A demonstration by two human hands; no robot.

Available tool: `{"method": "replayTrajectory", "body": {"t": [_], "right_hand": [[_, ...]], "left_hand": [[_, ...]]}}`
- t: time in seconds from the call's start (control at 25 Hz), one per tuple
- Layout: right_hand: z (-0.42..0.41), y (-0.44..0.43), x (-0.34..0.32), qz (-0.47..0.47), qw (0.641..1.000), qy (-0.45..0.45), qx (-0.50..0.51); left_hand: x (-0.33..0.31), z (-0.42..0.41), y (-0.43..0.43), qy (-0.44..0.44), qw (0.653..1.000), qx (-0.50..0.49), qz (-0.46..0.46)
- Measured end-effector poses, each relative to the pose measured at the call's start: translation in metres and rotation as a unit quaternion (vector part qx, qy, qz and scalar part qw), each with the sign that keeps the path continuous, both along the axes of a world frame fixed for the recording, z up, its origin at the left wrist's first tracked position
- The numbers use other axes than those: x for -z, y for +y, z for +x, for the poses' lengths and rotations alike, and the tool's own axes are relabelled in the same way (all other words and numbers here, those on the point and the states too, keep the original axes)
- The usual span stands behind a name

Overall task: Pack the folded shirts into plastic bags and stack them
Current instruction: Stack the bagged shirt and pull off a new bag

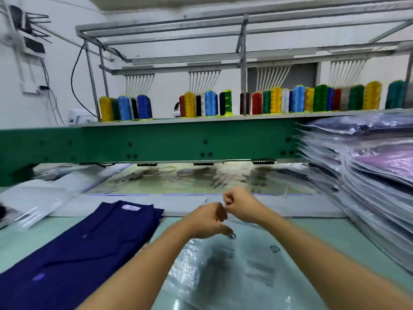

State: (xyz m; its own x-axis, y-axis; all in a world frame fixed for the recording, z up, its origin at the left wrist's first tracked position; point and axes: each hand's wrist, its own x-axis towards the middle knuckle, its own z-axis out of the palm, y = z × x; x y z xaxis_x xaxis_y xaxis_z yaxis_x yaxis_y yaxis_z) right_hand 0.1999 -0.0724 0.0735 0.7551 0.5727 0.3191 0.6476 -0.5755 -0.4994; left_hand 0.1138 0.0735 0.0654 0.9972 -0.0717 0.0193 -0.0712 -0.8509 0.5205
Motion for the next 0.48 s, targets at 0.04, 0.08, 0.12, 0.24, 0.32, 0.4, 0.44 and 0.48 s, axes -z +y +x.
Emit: {"method": "replayTrajectory", "body": {"t": [0.04,0.08,0.12,0.24,0.32,0.4,0.44,0.48], "right_hand": [[-0.004,0.005,0.017,0.0,1.0,0.019,-0.016],[-0.008,0.008,0.032,0.002,0.999,0.035,-0.03],[-0.011,0.011,0.048,0.002,0.998,0.046,-0.038],[-0.015,0.007,0.083,-0.007,0.999,0.048,0.0],[-0.014,-0.003,0.094,-0.01,0.999,0.016,0.048],[-0.01,-0.018,0.098,-0.004,0.998,-0.01,0.064],[-0.008,-0.027,0.099,-0.004,0.998,-0.009,0.061],[-0.005,-0.038,0.101,-0.012,0.998,-0.008,0.058]], "left_hand": [[0.021,-0.008,0.007,0.06,0.998,0.019,0.004],[0.04,-0.015,0.012,0.095,0.995,0.038,0.01],[0.058,-0.02,0.015,0.098,0.994,0.044,0.015],[0.089,-0.017,0.019,0.025,0.998,-0.032,0.041],[0.091,-0.007,0.016,-0.004,0.995,-0.087,0.055],[0.093,0.002,0.014,-0.04,0.99,-0.124,0.061],[0.095,0.006,0.016,-0.062,0.987,-0.133,0.062],[0.098,0.01,0.019,-0.084,0.986,-0.132,0.059]]}}
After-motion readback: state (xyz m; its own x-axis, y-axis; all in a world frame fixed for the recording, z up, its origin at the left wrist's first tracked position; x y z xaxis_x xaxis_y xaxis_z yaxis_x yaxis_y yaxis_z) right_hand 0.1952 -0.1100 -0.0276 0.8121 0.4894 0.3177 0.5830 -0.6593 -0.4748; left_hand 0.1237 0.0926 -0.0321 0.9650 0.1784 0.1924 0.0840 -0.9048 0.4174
